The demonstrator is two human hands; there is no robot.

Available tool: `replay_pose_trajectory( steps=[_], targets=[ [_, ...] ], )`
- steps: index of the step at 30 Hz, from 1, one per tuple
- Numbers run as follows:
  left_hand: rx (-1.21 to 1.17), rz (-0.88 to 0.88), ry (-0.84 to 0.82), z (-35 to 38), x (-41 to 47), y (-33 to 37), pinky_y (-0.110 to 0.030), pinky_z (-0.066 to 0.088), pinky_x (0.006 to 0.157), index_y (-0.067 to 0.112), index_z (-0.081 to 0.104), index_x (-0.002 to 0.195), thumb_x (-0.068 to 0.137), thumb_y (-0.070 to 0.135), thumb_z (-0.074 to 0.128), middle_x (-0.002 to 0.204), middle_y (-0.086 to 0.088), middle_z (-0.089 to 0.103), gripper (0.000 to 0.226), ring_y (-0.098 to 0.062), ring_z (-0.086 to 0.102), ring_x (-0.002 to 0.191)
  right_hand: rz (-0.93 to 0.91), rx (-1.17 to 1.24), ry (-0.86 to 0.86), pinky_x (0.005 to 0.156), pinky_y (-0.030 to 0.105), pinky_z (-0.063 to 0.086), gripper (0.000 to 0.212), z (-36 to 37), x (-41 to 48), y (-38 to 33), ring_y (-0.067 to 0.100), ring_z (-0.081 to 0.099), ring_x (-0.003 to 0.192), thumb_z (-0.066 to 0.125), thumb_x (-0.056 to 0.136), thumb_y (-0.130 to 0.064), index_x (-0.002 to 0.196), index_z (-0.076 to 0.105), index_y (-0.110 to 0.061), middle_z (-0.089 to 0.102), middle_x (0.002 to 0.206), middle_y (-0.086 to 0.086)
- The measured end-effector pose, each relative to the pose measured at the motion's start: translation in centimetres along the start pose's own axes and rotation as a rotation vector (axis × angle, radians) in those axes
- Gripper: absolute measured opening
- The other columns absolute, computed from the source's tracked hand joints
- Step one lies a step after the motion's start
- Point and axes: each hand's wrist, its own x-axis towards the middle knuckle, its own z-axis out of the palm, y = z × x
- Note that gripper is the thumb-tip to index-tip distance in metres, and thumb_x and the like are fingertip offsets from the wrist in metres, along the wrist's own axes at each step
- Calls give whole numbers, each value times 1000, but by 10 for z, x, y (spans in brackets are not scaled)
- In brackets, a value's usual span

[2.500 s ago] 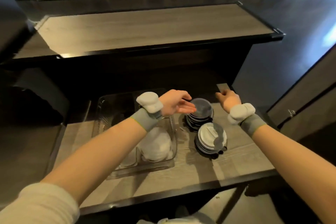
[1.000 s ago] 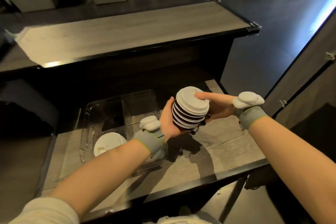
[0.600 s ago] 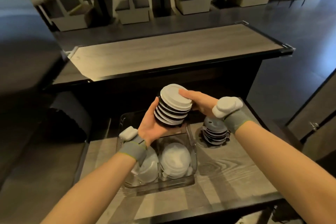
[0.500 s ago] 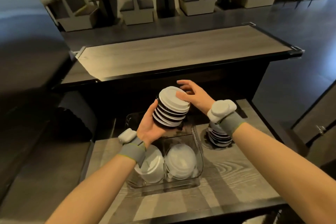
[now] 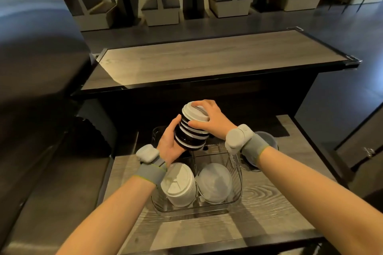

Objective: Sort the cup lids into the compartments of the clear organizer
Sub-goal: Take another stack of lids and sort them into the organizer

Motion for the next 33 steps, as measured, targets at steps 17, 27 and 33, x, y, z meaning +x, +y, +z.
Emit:
replay_pose_trajectory(
  steps=[17, 27, 33],
  targets=[
    [236, 40, -42, -9, 5, 19, -35, 56, 73, 13, 65, 100, 94, 35, 43, 82, -6, 76, 32, -20, 73, 76, 41, 142, -17, 98, 27, 32, 65, 3, 3, -12, 25, 34, 131, 60, 87, -23, 142, 26, -28, 26, 145, 9],
    [120, 50, -25, -17, 16, 31, -35, 56, 78, 9, 72, 95, 95, 31, 42, 91, -11, 75, 37, -23, 73, 82, 49, 401, -5, 108, 33, 31, 71, 3, 25, -11, 22, 35, 132, 61, 85, -24, 144, 23, -25, 33, 145, 8],
    [35, 107, 62, -39, 21, 53, -35, 59, 66, 8, 78, 75, 90, 27, 48, 85, -12, 75, 38, -23, 74, 74, 88, 65, -44, 96, 28, 35, 64, -27, 28, 22, 21, 39, 121, 64, 73, -39, 131, 38, -35, 40, 133, 4]
  ],
)
